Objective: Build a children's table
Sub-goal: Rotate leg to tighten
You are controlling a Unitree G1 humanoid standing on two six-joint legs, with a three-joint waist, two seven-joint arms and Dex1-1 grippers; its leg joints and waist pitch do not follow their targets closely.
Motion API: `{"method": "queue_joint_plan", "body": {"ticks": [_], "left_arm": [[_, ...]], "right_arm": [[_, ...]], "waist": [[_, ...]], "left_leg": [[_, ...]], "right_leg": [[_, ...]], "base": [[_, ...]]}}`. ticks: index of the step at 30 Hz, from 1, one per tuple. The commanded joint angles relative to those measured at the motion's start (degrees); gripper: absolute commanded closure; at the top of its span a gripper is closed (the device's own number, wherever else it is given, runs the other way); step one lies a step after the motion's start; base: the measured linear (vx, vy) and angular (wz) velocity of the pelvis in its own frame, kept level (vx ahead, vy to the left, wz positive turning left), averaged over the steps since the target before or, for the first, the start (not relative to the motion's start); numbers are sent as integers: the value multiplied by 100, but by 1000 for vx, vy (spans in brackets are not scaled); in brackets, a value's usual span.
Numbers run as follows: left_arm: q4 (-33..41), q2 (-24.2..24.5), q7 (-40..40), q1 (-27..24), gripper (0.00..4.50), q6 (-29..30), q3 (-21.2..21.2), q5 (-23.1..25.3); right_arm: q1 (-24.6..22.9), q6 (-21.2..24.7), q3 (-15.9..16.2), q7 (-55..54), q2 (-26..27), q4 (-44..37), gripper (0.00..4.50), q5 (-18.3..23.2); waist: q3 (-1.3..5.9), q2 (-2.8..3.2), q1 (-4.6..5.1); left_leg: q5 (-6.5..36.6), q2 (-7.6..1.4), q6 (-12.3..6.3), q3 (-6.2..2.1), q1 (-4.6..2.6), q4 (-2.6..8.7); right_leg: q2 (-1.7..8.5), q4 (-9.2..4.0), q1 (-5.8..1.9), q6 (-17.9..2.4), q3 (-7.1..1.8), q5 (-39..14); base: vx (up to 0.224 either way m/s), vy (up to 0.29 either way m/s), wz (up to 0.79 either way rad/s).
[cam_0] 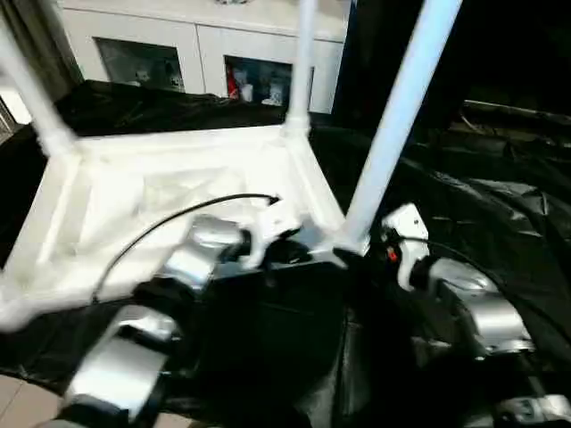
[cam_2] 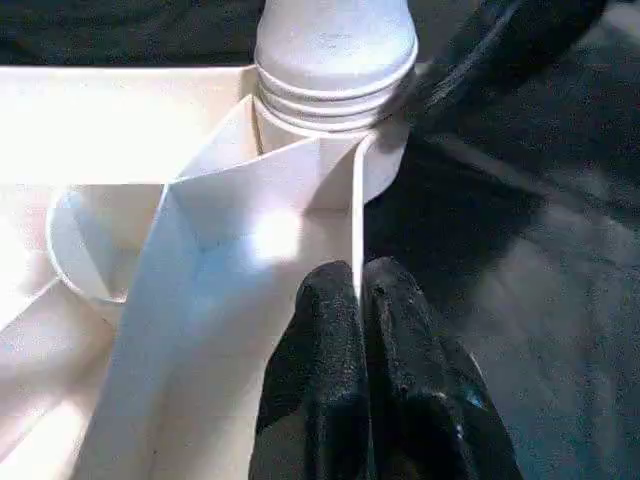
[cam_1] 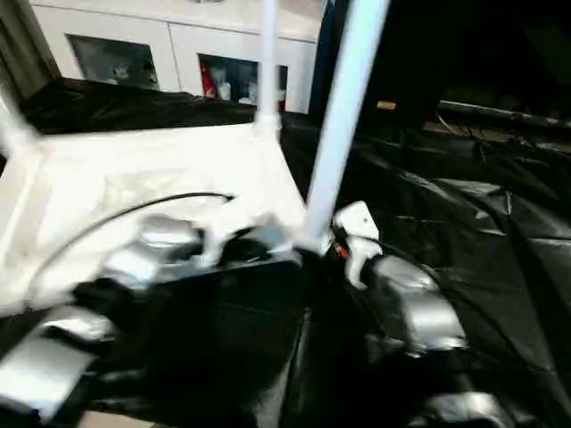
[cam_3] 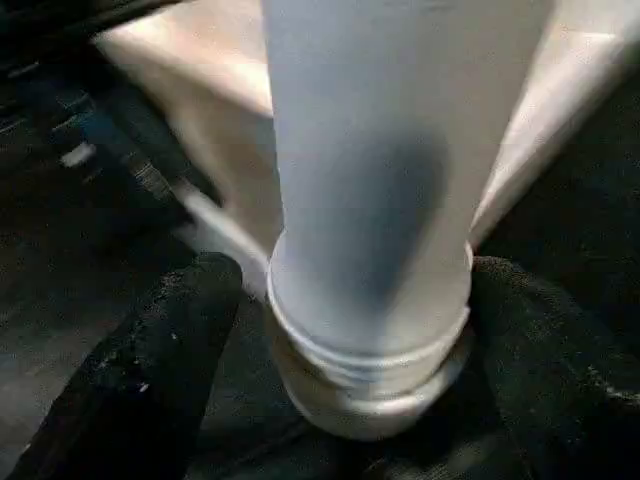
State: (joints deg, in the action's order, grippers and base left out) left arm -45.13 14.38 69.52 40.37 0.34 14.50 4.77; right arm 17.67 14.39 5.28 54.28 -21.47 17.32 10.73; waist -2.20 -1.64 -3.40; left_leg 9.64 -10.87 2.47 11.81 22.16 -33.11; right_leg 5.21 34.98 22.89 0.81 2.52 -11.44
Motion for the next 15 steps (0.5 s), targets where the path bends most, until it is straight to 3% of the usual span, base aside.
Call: {"method": "queue_joint_plan", "body": {"ticks": [1,5,6,12,15], "left_arm": [[207,41,482,-94,450,36,79,-225],[326,237,828,-152,450,142,97,-295],[345,316,937,-181,450,121,134,-305],[307,356,963,-208,450,46,108,-312],[310,335,923,-213,450,44,78,-307]], "right_arm": [[0,-12,374,754,-75,-379,68,246],[70,-114,412,861,-144,-277,68,166],[102,-143,421,886,-159,-236,68,152],[143,-96,436,917,-119,-184,68,143],[143,-59,462,922,-92,-163,97,173]], "waist": [[311,-86,-17],[304,-50,-10],[300,-68,-1],[299,-77,-17],[300,-75,-14]], "left_leg": [[1052,-271,-518,-122,-108,339],[1095,-282,-453,-110,-131,344],[1154,-283,-416,-107,-135,348],[1207,-279,-331,-101,-141,347],[1190,-277,-328,-103,-143,346]], "right_leg": [[315,-405,-226,-1364,-202,-636],[317,-392,-209,-1514,-200,-596],[315,-395,-212,-1526,-201,-630],[325,-395,-221,-1500,-214,-694],[321,-394,-220,-1496,-213,-663]], "base": [[0,0,0],[0,0,0],[0,0,0],[0,0,0],[0,0,0]]}}
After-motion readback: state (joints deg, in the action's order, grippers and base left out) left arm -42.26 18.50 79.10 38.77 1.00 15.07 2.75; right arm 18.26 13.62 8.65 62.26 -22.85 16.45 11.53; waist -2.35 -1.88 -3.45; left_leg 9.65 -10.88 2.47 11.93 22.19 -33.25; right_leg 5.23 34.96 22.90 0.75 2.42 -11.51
